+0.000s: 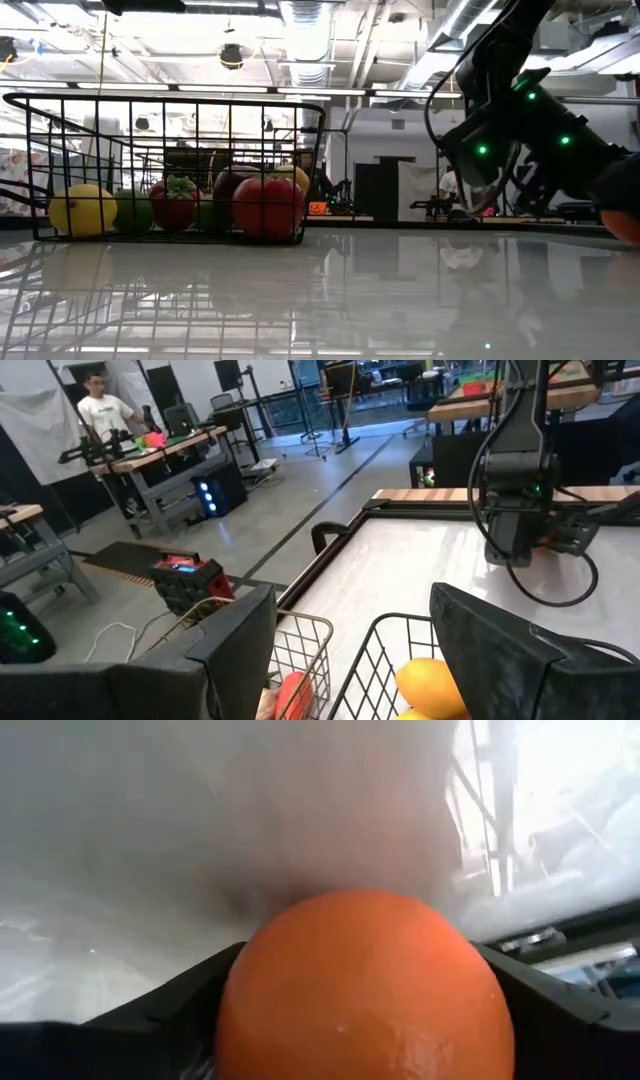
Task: Sort produce into baskets
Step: Put the orange into the bottom wire basket
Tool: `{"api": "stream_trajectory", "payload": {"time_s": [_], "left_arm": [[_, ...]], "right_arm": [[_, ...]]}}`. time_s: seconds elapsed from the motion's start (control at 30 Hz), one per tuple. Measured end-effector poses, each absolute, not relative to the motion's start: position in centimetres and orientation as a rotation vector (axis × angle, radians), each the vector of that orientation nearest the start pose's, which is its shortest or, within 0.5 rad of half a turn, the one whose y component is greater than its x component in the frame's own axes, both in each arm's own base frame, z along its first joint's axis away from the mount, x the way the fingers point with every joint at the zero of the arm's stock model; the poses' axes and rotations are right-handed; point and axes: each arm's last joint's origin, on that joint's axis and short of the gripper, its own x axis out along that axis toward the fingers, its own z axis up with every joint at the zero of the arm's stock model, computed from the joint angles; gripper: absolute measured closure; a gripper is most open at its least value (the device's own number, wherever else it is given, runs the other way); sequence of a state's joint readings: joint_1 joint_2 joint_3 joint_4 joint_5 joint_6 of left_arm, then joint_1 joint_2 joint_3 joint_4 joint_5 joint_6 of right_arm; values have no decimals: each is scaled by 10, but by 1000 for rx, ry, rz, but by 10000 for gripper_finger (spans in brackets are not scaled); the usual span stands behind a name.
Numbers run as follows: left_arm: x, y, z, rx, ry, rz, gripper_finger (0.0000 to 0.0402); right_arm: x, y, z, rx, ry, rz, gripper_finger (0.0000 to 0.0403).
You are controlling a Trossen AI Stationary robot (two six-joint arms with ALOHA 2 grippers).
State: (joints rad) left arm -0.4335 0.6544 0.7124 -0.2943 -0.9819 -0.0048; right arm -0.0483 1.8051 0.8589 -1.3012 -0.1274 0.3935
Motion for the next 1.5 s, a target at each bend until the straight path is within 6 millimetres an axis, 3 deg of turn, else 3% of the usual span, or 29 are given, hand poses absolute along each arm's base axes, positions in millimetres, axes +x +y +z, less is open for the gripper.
{"api": "stream_trajectory", "payload": {"time_s": [0.2, 0.37, 0.5, 0.8, 0.93, 1.07, 1.2, 1.33, 1.5], "left_arm": [[131, -34, 319, 152, 181, 546, 148], [131, -34, 319, 151, 180, 546, 148], [132, -35, 320, 145, 169, 520, 148], [132, -35, 321, 153, 166, 510, 148], [132, -35, 322, 145, 158, 512, 148], [133, -35, 326, 142, 129, 514, 148], [133, -36, 326, 145, 127, 512, 148], [136, -38, 326, 166, 54, 445, 148], [132, -41, 318, 222, -130, 273, 148]], "right_arm": [[215, -7, 131, 369, 2267, -407, 51], [243, -8, 153, 362, 2135, -350, 49], [281, -10, 188, 352, 1907, -266, 41], [357, -14, 290, 264, 1247, -73, 39], [378, -15, 314, 182, 986, -5, 37], [401, -14, 320, 103, 779, 54, 37], [425, -13, 308, 81, 667, 92, 31], [432, -18, 306, 68, 615, 123, 16], [426, -25, 313, 61, 618, 110, 6]]}}
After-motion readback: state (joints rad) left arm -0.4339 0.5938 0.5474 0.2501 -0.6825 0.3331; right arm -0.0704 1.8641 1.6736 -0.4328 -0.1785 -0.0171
